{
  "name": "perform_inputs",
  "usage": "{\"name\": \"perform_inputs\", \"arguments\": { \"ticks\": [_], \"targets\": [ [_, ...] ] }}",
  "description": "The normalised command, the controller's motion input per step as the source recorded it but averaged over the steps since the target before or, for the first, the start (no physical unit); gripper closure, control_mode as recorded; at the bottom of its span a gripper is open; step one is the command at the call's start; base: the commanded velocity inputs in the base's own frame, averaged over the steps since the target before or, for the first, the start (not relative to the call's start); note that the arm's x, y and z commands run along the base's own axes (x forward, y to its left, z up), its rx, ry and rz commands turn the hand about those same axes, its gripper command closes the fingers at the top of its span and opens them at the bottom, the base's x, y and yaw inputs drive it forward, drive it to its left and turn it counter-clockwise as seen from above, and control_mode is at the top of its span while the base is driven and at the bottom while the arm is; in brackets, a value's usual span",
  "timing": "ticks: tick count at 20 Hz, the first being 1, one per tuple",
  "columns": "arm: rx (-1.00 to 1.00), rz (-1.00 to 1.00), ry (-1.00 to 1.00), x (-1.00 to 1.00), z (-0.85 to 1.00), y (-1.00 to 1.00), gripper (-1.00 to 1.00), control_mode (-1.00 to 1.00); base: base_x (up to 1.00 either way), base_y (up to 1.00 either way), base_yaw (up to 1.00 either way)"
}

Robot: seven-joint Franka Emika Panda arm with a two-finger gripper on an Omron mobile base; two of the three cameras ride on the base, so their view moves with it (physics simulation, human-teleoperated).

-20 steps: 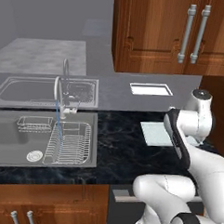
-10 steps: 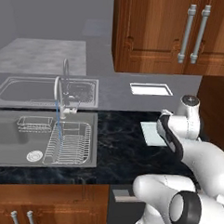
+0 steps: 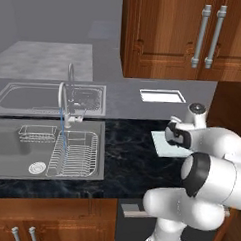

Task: Take the fish out of the fridge, briefly rinse it in the sink, and place it on the tray next to the sink.

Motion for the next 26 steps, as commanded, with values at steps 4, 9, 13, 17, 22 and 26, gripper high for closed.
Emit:
{"name": "perform_inputs", "arguments": {
  "ticks": [4, 9, 13, 17, 22, 26],
  "targets": [
    [-0.01, 0.00, 0.00, 0.56, -0.36, -0.31, 1.00, -1.00, 0.00, 0.00, 0.00],
    [-0.02, 0.00, 0.00, 0.37, -0.40, -0.27, -1.00, -1.00, 0.00, 0.00, 0.00],
    [0.00, 0.00, -0.01, 0.16, -0.09, -0.09, -1.00, -1.00, 0.00, 0.00, 0.00],
    [0.00, 0.00, 0.00, 0.00, 0.14, 0.00, -1.00, -1.00, 0.00, 0.00, 0.00],
    [0.00, -0.04, -0.08, -0.14, 0.82, 0.00, -1.00, -1.00, 0.00, 0.00, 0.00],
    [0.00, -0.03, -0.16, -0.62, 0.92, 0.09, -1.00, -1.00, 0.00, 0.00, 0.00]
  ]
}}
